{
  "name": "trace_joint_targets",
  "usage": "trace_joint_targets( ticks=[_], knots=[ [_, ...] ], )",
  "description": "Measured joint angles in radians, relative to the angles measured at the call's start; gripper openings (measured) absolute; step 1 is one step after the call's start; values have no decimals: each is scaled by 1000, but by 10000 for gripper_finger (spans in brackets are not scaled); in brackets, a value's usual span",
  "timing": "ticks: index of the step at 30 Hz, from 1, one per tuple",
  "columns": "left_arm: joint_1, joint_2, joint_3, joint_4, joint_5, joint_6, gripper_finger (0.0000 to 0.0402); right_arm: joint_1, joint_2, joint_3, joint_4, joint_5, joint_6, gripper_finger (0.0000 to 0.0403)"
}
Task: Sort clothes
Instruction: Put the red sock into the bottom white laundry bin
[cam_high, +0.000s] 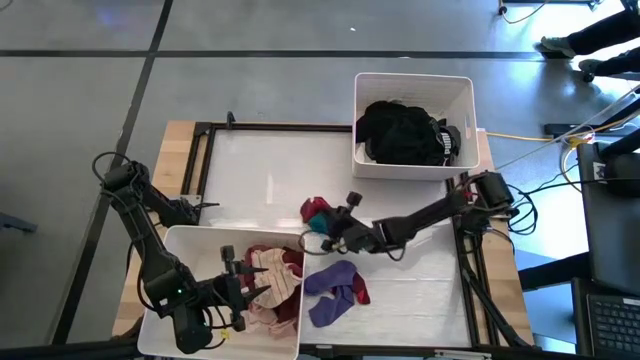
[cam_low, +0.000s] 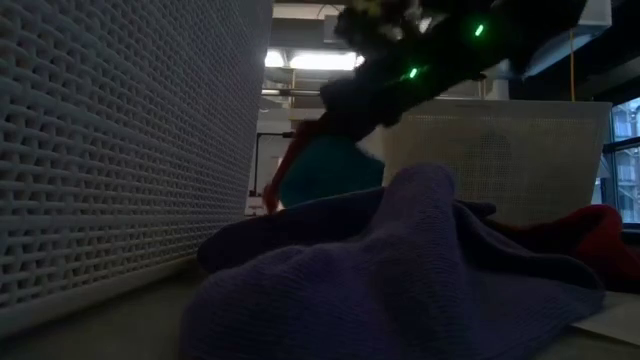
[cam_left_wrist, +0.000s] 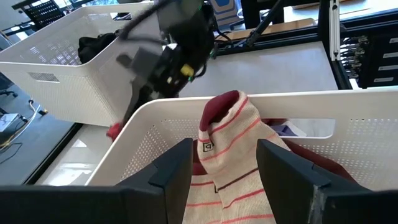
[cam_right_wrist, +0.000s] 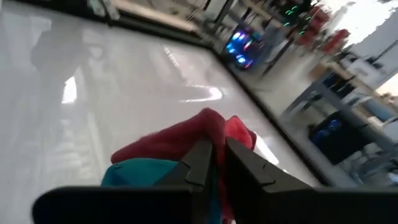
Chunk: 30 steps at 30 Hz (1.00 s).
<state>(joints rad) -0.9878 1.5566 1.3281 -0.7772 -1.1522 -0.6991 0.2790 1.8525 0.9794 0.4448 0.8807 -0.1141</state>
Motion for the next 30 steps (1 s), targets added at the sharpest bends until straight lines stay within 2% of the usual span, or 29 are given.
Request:
trace_joint_targets(
  ticks=[3, 6, 13, 19, 23, 26, 30],
  knots=[
    [0, 0, 0, 0, 0, 0, 169, 32, -31, 0, 4, 58, -25, 44],
    [0, 0, 0, 0, 0, 0, 169, 48, -50, 0, 2, 70, -43, 44],
    [0, 0, 0, 0, 0, 0, 169, 46, -60, 0, -24, -14, -14, 44],
    [0, 0, 0, 1, 0, 0, 169, 41, -60, 0, -217, -24, 88, 44],
    [0, 0, 0, 1, 0, 0, 169, 44, -59, 0, -414, -105, 257, 46],
    [0, 0, 0, 1, 0, 0, 169, 56, -59, 0, -536, -155, 378, 67],
    [0, 0, 0, 1, 0, 0, 169, 85, -60, 0, -596, -175, 423, 126]
  ],
)
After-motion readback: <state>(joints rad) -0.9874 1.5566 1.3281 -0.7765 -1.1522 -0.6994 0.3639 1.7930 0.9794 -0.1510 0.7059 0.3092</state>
